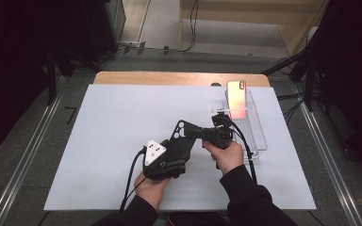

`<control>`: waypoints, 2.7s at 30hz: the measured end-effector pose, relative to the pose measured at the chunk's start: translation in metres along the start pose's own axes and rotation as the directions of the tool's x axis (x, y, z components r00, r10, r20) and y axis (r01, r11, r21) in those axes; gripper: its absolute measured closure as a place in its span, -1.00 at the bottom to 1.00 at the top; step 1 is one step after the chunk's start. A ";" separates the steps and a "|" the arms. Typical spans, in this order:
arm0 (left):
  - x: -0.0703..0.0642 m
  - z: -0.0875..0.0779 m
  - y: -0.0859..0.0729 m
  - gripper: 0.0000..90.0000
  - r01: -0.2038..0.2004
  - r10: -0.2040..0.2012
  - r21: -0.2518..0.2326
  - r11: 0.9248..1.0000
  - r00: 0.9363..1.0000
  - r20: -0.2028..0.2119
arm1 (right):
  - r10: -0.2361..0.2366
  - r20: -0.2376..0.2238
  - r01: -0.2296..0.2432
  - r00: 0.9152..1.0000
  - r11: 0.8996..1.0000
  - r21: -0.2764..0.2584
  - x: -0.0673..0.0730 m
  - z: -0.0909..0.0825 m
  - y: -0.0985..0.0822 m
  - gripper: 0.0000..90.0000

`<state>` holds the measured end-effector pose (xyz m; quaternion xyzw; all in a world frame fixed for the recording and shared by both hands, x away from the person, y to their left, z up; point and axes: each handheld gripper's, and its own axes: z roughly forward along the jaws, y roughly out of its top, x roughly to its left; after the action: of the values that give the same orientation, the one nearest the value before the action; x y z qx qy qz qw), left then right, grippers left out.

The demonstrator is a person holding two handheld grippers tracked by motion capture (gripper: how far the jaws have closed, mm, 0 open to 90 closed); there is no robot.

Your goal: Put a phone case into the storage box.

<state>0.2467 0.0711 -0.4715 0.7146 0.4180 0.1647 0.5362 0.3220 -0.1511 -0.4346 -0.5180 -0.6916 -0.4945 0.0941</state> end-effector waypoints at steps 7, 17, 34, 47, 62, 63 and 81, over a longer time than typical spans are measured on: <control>0.000 0.000 -0.001 -0.68 0.018 -0.017 -0.007 1.000 0.999 0.031 | 0.017 -0.068 -0.018 0.998 1.000 -0.011 0.000 -0.006 0.002 0.57; -0.001 0.000 -0.002 -0.69 0.016 -0.015 -0.024 1.000 0.999 0.036 | 0.022 -0.108 -0.023 0.994 1.000 -0.010 0.005 -0.011 0.004 0.70; -0.003 -0.002 0.005 -0.72 0.002 0.000 -0.023 1.000 0.997 0.073 | 0.004 -0.125 -0.006 0.992 1.000 -0.015 0.014 -0.018 0.008 0.72; 0.003 -0.006 0.018 -0.68 0.008 -0.023 0.106 0.994 0.990 0.141 | -0.124 0.023 0.125 0.992 0.991 -0.045 0.020 -0.033 0.012 0.72; 0.021 -0.006 0.041 -0.67 -0.042 -0.019 0.258 0.965 0.973 0.230 | -0.330 0.006 0.330 0.944 0.944 -0.028 0.029 -0.033 0.005 0.72; 0.023 -0.006 0.043 -0.67 -0.042 -0.024 0.263 0.964 0.969 0.244 | -0.338 0.003 0.337 0.941 0.941 -0.025 0.030 -0.033 0.004 0.72; 0.041 -0.010 0.072 -0.66 -0.166 0.006 0.334 0.928 0.902 0.431 | -0.407 -0.124 0.414 0.905 0.910 0.034 0.027 -0.037 -0.004 0.71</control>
<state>0.2944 0.1039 -0.4117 0.8377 0.2826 -0.0503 0.4646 0.2928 -0.1629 -0.4011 -0.3289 -0.7929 -0.5111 0.0427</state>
